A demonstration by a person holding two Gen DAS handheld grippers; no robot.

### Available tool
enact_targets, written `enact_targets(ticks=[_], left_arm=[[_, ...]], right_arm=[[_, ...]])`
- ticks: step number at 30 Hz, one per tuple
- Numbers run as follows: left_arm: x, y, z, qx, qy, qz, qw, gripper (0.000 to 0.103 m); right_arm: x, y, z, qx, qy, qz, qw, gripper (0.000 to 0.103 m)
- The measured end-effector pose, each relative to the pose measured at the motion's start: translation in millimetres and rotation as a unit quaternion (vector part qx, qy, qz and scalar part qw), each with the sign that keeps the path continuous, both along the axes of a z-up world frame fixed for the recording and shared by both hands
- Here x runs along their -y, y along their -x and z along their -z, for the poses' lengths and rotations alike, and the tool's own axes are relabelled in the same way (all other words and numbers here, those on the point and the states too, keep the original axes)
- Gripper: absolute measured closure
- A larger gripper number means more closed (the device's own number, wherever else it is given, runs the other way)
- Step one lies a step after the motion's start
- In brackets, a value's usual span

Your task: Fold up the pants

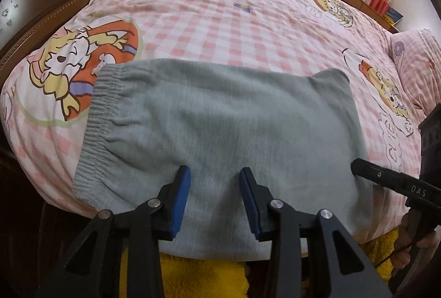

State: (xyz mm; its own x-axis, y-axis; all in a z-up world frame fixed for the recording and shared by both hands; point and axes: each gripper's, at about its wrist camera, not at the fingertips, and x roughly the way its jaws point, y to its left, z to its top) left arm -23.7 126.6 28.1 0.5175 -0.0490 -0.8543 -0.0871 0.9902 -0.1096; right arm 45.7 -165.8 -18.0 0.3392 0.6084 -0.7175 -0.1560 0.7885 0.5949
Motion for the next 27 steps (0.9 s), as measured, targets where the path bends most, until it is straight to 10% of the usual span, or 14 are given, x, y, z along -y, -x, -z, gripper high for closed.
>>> enact_targets(ticks=[27], left_arm=[[13,12,-2,-0.003,0.031,0.019,0.9993,0.064]], right_arm=[[-34,13,-80,0.092,0.013,-0.052,0.994,0.092]])
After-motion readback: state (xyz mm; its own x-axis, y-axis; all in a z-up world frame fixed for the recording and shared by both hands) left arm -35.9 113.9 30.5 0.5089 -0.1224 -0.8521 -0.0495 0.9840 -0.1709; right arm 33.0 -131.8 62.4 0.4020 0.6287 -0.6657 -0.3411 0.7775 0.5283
